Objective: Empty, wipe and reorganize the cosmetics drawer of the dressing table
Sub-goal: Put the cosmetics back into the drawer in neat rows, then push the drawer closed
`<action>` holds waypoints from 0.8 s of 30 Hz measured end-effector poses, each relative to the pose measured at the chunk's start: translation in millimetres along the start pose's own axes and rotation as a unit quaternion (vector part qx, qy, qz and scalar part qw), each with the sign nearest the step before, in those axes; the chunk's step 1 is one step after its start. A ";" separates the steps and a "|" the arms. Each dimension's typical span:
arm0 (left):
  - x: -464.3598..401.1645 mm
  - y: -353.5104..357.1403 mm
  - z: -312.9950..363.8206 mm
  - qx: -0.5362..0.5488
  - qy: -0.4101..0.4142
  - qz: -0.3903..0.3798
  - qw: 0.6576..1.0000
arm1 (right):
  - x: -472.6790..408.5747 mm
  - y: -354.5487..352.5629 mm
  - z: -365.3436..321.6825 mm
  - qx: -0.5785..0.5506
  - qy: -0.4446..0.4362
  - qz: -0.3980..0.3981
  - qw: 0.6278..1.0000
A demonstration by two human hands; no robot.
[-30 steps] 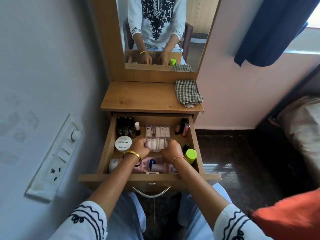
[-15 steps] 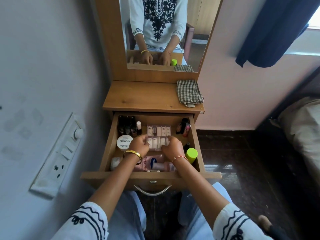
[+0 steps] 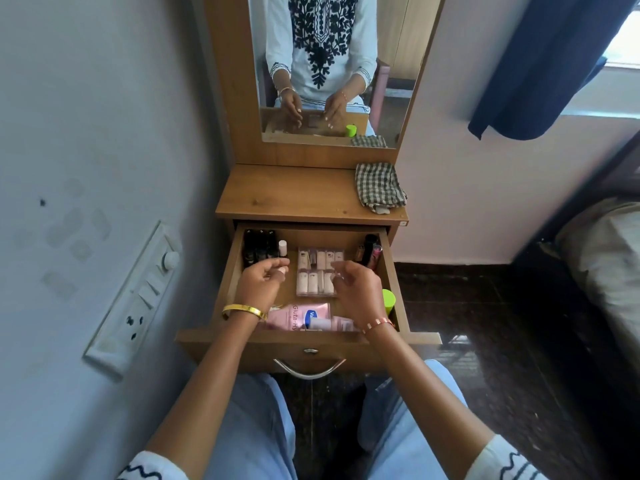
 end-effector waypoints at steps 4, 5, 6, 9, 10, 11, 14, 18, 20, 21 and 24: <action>23.7 -10.5 5.8 0.001 0.022 0.016 1.000 | 34.0 1.7 1.3 0.011 -0.043 -0.038 0.998; 30.2 -11.2 5.5 -0.003 0.028 0.018 0.999 | 42.9 1.4 3.5 0.026 -0.059 -0.041 0.997; 36.5 -10.9 3.7 -0.006 0.033 0.017 0.999 | 51.4 1.1 6.1 0.041 -0.077 -0.043 0.995; 55.4 -10.3 -2.3 -0.025 0.043 0.021 0.999 | 76.8 -2.6 6.1 0.081 -0.152 -0.026 0.985; 60.8 -10.5 -2.7 -0.046 0.055 0.026 0.997 | 83.9 -3.0 3.2 0.094 -0.182 -0.019 0.979; 65.7 -9.2 -1.3 -0.069 0.070 0.027 0.995 | 89.3 -3.6 -0.1 0.109 -0.211 -0.010 0.971; 80.7 3.4 4.4 -0.133 0.125 0.002 0.983 | 99.9 -2.9 -4.8 0.162 -0.255 0.008 0.953; 97.4 13.4 17.8 -0.244 0.216 0.012 0.945 | 101.9 0.8 -3.8 0.205 -0.270 0.031 0.940; 100.8 11.8 20.0 -0.256 0.231 0.023 0.939 | 102.7 2.3 -3.4 0.207 -0.274 0.036 0.938; 101.7 11.3 20.9 -0.256 0.234 0.025 0.938 | 103.2 1.7 -3.8 0.208 -0.276 0.039 0.938; 102.0 13.0 20.7 -0.260 0.243 0.030 0.934 | 102.6 0.8 -3.3 0.209 -0.275 0.048 0.937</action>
Point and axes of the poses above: each hand's wrist, its own x-axis away from the middle knuckle, its own y-axis out of the palm, z = x × y, the point moved 10 cm from there along -x, towards the middle knuckle, and after that the axes turned 2 degrees about -z, right-handed, at the moved point
